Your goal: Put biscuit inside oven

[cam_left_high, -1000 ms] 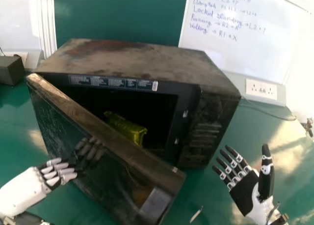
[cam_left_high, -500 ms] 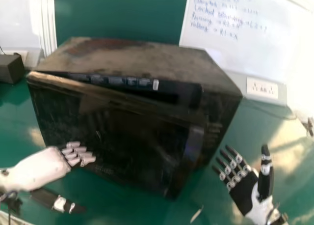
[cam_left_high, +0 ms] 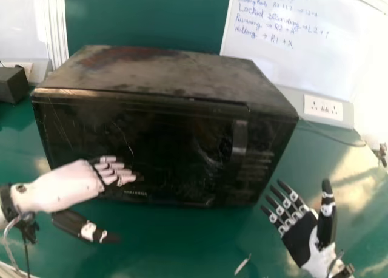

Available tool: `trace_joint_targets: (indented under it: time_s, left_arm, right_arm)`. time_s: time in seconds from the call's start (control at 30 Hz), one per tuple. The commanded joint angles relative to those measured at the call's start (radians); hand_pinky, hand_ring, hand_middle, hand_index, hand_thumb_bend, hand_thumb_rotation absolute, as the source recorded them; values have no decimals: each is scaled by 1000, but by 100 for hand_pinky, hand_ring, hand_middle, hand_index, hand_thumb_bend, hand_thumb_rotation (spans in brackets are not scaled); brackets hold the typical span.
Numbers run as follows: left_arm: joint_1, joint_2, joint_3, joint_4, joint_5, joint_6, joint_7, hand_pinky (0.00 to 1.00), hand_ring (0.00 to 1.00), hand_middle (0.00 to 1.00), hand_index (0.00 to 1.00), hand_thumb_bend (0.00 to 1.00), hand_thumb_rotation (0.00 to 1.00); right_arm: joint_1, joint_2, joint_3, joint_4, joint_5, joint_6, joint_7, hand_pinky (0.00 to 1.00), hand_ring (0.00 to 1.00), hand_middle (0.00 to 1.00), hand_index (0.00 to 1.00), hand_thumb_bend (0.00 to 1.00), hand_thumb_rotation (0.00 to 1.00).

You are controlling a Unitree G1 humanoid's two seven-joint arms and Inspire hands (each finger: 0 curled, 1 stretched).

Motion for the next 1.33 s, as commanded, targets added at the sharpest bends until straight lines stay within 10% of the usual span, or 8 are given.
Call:
trace_joint_targets:
  time_s: [0.0, 0.33, 0.67, 1.13, 1.3]
  left_arm:
    - [-24, 5, -22, 11, -13, 13, -6, 100, 100, 100, 100, 86, 100]
    - [22, 18, 0, -52, -62, 64, -24, 100, 100, 100, 100, 87, 100]
    - [304, -25, 180, -266, -138, 30, 0, 100, 100, 100, 100, 87, 100]
    - [809, -383, 346, -401, -426, -180, 89, 100, 100, 100, 100, 86, 100]
    - [953, -480, 295, -391, -540, -246, 94, 100, 100, 100, 100, 86, 100]
  right_arm:
    - [3, 7, 2, -4, 7, -2, -1, 100, 100, 100, 100, 100, 100]
    - [10, 14, 4, -11, 4, 2, -5, 94, 96, 99, 99, 94, 100]
    - [5, 19, 12, -5, -4, -2, -10, 87, 92, 96, 96, 82, 100]
    - [-18, 23, 22, 19, -9, -11, -2, 77, 84, 85, 82, 65, 100]
    - [-40, 20, 29, 39, -23, -21, 1, 72, 84, 86, 86, 80, 100]
